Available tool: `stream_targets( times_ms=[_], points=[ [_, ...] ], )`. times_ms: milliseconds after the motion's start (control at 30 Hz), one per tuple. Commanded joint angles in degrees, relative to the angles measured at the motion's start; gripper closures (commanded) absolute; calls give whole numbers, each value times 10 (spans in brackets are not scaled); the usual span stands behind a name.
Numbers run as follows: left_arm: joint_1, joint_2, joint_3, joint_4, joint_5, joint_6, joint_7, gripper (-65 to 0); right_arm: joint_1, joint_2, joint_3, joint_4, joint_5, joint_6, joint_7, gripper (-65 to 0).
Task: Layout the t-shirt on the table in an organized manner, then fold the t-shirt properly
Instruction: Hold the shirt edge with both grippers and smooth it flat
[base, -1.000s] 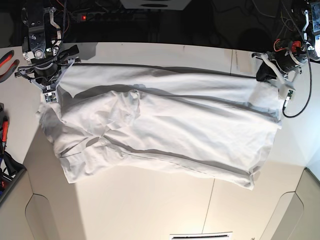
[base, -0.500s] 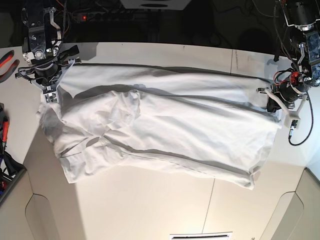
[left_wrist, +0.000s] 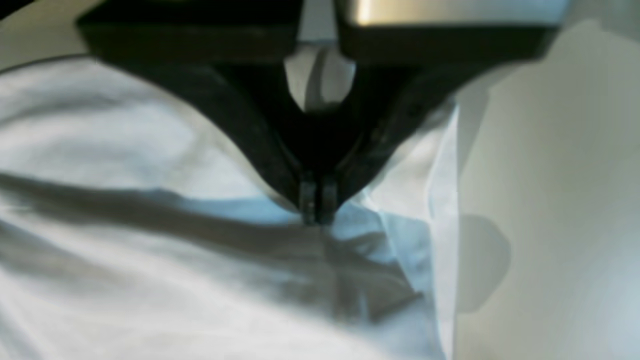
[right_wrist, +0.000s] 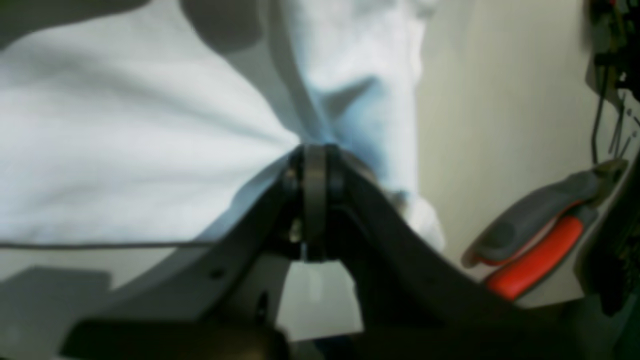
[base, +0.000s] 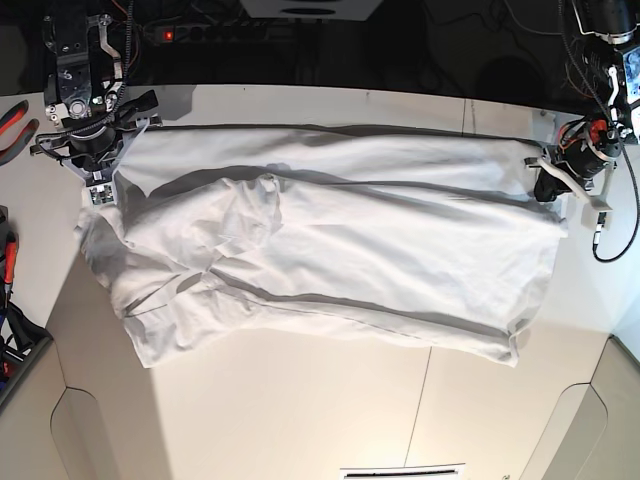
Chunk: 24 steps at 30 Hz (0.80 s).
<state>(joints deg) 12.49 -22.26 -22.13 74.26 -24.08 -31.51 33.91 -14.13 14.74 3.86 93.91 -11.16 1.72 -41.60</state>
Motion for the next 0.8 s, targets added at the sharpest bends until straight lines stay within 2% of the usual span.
stream_targets(
  times_ms=[0, 600, 767],
  points=[
    [14, -7, -1, 10, 16, 4, 26, 0, 4, 7, 3, 10, -2, -2, 6, 0],
    [77, -5, -1, 37, 16, 5, 41, 0, 1, 7, 3, 10, -2, -2, -24, 0],
    [77, -4, -29, 37, 15, 5, 50, 0, -11, 7, 3, 10, -3, -3, -26, 0]
  ],
)
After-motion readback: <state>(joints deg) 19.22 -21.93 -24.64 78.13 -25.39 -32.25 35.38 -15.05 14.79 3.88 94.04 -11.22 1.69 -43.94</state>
